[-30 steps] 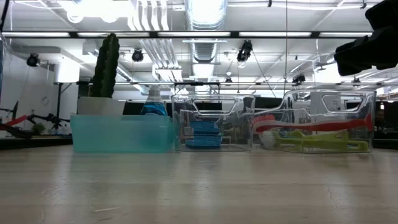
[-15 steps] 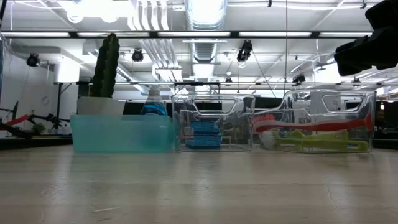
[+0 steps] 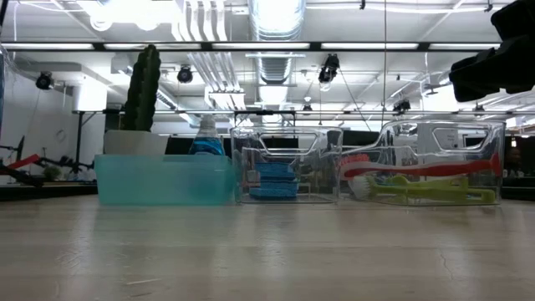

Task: Pick & Place Kitchen Sink Supplies
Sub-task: Put the blue liquid soap into the green bin

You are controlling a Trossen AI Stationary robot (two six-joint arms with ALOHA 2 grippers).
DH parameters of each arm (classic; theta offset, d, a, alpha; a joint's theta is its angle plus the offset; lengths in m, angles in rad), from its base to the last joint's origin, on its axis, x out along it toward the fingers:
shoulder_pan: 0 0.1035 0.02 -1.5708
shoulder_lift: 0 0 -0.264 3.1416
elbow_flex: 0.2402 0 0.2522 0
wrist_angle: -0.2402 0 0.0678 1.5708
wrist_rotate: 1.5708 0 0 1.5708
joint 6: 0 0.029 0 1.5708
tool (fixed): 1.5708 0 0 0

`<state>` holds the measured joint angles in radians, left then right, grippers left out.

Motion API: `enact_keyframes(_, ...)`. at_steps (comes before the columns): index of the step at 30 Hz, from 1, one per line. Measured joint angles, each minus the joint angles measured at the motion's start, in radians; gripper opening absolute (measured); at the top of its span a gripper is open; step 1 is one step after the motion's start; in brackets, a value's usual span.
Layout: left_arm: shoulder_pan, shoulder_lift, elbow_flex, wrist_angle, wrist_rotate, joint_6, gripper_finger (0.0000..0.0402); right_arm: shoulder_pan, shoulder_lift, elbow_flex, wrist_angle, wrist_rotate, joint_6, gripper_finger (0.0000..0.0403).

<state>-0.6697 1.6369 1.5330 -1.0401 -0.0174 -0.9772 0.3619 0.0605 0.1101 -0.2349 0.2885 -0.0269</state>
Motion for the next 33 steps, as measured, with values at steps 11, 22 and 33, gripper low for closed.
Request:
enact_keyframes(11,-0.028,0.012,0.000,0.000,0.000,-0.026,0.0193,0.000,0.000,0.000,0.000,0.000,-0.002,0.0008)
enact_keyframes(22,-0.035,0.012,-0.075,0.061,-0.018,-0.043,0.0193,0.000,0.000,0.000,0.000,0.000,0.000,0.0008)
enact_keyframes(33,-0.035,0.010,-0.132,0.151,-0.019,-0.048,0.0193,0.000,0.000,0.000,0.000,0.000,-0.001,0.0008)
